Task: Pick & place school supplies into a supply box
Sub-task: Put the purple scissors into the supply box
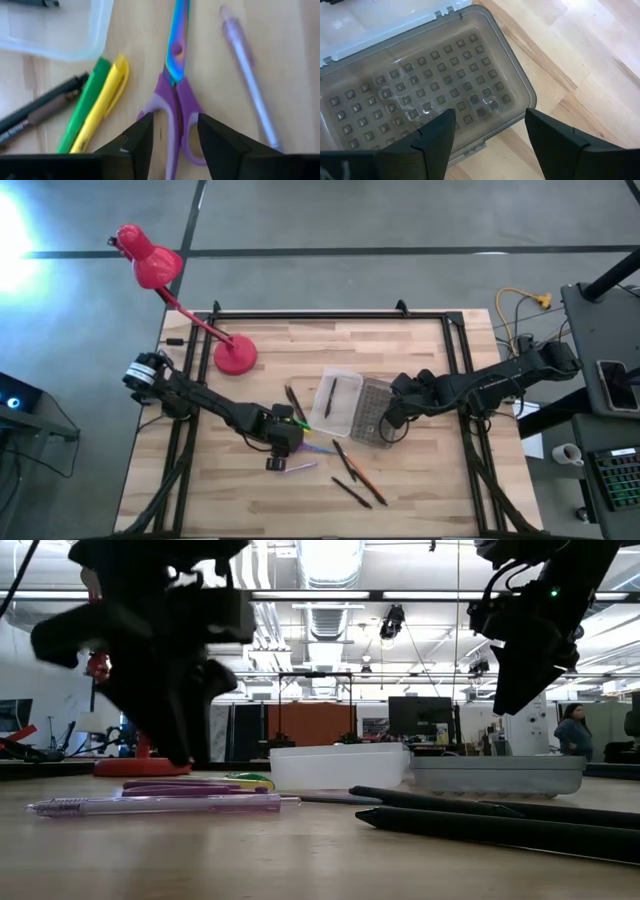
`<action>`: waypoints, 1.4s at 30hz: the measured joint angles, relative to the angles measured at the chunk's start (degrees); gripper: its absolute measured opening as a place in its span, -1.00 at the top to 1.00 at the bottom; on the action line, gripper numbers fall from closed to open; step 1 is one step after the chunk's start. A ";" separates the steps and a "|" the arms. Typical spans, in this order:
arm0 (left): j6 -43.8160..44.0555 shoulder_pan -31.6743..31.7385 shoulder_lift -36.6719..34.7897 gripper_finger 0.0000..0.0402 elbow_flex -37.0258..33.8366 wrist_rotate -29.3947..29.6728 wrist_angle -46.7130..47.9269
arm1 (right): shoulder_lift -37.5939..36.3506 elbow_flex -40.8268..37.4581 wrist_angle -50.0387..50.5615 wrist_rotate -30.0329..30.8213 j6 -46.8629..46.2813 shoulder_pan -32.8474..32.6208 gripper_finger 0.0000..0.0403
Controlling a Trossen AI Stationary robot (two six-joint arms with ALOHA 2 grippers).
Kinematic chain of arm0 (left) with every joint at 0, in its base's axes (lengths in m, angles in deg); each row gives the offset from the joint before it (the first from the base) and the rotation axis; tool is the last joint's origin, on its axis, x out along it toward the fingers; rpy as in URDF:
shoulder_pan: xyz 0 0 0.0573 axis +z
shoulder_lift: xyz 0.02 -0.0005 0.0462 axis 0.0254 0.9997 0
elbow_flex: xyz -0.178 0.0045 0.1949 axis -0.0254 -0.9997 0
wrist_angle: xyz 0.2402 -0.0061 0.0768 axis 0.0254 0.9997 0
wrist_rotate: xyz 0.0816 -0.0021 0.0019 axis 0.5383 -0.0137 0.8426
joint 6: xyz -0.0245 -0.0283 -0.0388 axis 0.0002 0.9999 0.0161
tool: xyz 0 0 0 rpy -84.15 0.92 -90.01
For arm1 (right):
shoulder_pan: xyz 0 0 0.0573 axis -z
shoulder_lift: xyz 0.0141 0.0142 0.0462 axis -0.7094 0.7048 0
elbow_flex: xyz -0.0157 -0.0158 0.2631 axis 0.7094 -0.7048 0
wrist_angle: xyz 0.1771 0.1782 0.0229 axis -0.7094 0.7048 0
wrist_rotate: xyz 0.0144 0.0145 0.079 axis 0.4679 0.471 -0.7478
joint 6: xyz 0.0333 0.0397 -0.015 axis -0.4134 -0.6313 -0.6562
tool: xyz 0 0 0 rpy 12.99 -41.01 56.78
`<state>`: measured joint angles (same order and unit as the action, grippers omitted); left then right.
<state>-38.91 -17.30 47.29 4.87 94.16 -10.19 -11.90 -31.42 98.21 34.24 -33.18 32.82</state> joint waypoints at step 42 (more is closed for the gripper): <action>12.05 -1.19 -3.36 0.79 -1.65 -4.27 3.37 | 0.04 -1.14 -0.43 0.31 0.22 0.00 -0.16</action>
<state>-26.86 -18.49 43.93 3.22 89.89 -6.82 -11.86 -32.56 97.78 34.55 -32.96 32.82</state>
